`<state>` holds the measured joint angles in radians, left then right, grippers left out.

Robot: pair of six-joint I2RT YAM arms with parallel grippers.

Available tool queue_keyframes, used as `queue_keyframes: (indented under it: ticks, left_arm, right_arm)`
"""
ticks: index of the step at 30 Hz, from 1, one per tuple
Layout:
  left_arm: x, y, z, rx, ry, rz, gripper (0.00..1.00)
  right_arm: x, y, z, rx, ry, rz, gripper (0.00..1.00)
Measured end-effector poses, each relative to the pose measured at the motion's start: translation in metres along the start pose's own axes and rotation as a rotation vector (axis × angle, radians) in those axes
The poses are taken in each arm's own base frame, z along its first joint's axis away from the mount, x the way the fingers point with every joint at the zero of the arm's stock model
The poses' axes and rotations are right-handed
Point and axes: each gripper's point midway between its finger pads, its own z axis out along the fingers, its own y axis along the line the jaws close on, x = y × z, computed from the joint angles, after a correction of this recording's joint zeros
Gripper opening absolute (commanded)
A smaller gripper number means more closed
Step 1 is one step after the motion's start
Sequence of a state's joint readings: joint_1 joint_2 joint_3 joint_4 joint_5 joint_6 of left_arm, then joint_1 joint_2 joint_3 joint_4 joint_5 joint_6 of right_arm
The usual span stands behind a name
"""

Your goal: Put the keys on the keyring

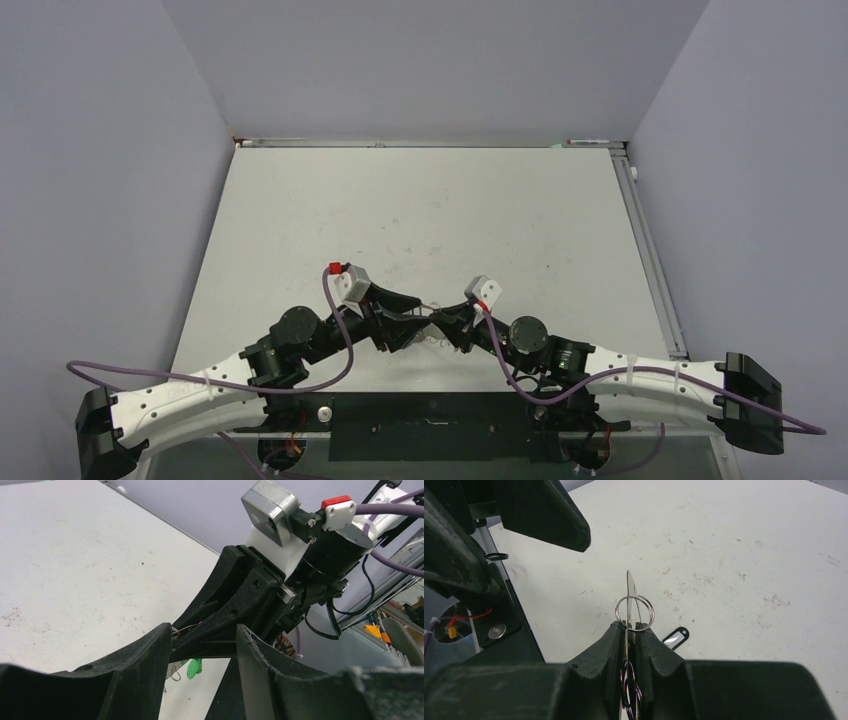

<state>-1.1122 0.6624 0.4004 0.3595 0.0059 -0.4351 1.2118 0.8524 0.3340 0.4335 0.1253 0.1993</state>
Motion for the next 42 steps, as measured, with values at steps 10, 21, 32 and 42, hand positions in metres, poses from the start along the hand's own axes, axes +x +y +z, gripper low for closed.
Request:
queue_keyframes:
  ticks: [10,21,32,42]
  left_arm:
    - [0.015,0.011,-0.005,-0.050,0.014,-0.074,0.40]
    - [0.033,0.025,0.001,-0.188,0.042,-0.389,0.39]
    - [0.050,0.036,0.009,-0.325,0.063,-0.685,0.39]
    - [0.049,0.037,0.008,-0.361,0.044,-0.814,0.26]
  right_arm:
    - [0.000,-0.001,0.000,0.004,-0.001,-0.005,0.05]
    - [0.005,-0.002,0.003,0.026,0.011,-0.039,0.05]
    - [0.015,-0.002,0.005,0.042,0.037,-0.084,0.05]
    - [0.027,0.002,0.008,0.046,0.069,-0.130,0.05]
